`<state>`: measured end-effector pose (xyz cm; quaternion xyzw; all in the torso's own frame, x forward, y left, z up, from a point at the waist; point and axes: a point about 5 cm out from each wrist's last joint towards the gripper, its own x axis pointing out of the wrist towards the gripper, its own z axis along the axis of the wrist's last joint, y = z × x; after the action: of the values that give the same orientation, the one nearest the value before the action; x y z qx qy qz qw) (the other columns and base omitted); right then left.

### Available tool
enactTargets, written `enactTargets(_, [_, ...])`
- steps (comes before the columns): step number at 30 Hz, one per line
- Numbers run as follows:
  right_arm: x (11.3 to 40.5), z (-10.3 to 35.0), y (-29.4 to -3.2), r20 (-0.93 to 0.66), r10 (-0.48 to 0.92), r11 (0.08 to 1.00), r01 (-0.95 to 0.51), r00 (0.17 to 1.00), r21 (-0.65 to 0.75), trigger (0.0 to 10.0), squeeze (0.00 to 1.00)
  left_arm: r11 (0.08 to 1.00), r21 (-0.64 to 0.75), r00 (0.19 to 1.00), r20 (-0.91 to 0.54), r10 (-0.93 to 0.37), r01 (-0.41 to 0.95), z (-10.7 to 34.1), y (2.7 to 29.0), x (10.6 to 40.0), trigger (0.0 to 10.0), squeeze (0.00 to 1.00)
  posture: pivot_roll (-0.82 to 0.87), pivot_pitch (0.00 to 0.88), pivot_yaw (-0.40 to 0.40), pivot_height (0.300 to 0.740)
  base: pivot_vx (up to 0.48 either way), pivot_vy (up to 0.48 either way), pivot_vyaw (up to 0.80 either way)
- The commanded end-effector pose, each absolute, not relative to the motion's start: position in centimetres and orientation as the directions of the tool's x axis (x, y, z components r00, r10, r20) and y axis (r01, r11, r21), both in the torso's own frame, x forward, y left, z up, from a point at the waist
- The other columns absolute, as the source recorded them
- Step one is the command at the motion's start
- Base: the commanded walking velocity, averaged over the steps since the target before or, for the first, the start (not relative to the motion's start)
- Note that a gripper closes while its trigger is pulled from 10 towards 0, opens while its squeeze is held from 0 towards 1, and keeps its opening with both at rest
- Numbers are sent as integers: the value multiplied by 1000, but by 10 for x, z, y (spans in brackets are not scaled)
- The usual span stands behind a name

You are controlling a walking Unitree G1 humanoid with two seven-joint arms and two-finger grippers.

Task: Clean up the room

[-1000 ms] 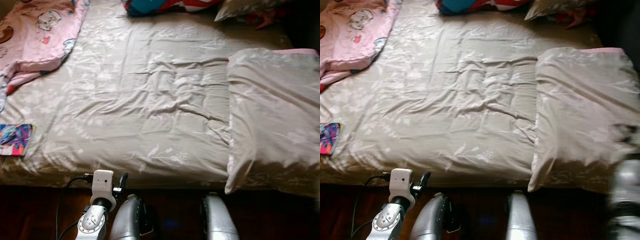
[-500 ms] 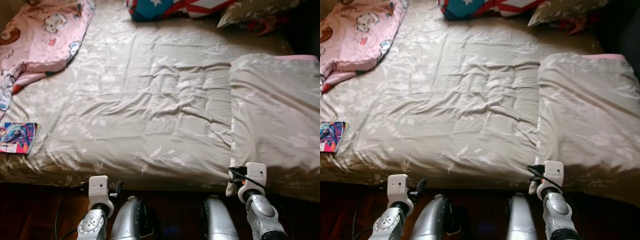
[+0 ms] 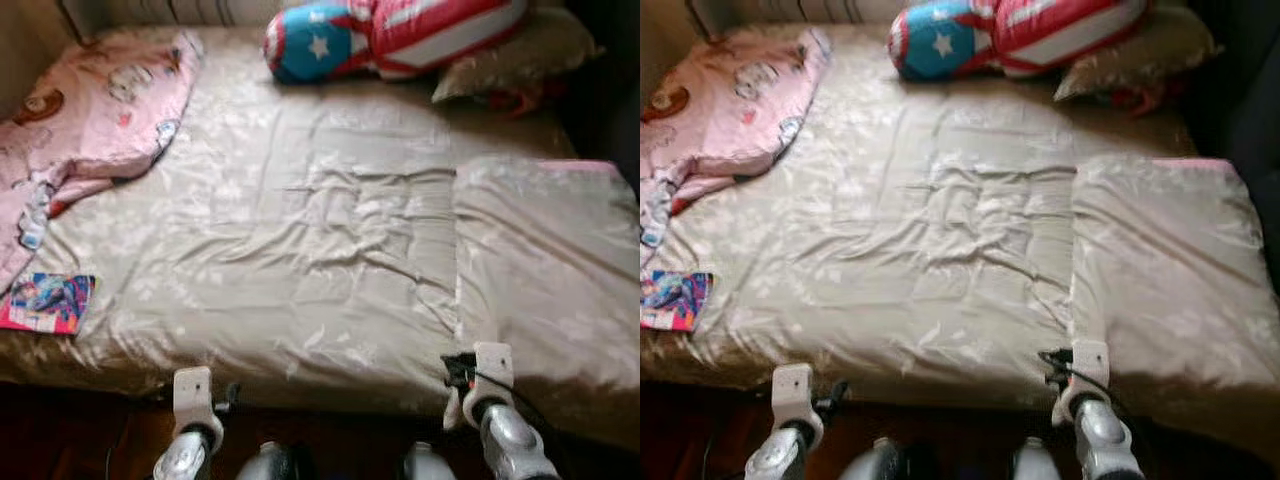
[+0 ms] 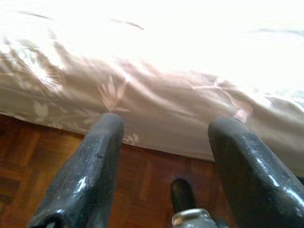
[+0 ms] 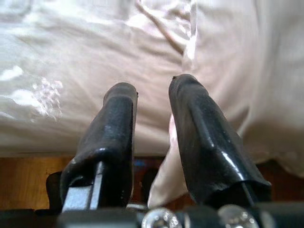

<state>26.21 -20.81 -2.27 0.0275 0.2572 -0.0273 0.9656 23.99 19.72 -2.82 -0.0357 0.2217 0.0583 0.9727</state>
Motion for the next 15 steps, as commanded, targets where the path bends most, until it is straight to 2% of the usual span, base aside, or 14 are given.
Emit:
enactTargets(1, [247, -37, -203, -565, -34, 996, 78, 824, 53, 10000, 0, 990, -17, 858, -500, 114, -141, -41, 202, 226, 10000, 0, -144, 174, 57, 740, 0, 0, 0])
enactTargets(10, [220, -60, -194, -682, -35, 998, 63, 730, 16, 10000, 0, 992, 47, 775, -620, 122, -119, -61, 207, 204, 10000, 0, -141, 181, 51, 740, 0, 0, 0])
enactTargets(15, [204, -70, -193, -722, -61, 996, 84, 689, -4, 10000, 0, 992, 67, 702, -701, 126, -112, -75, 203, 185, 10000, 0, -130, 188, 41, 740, 0, 0, 0])
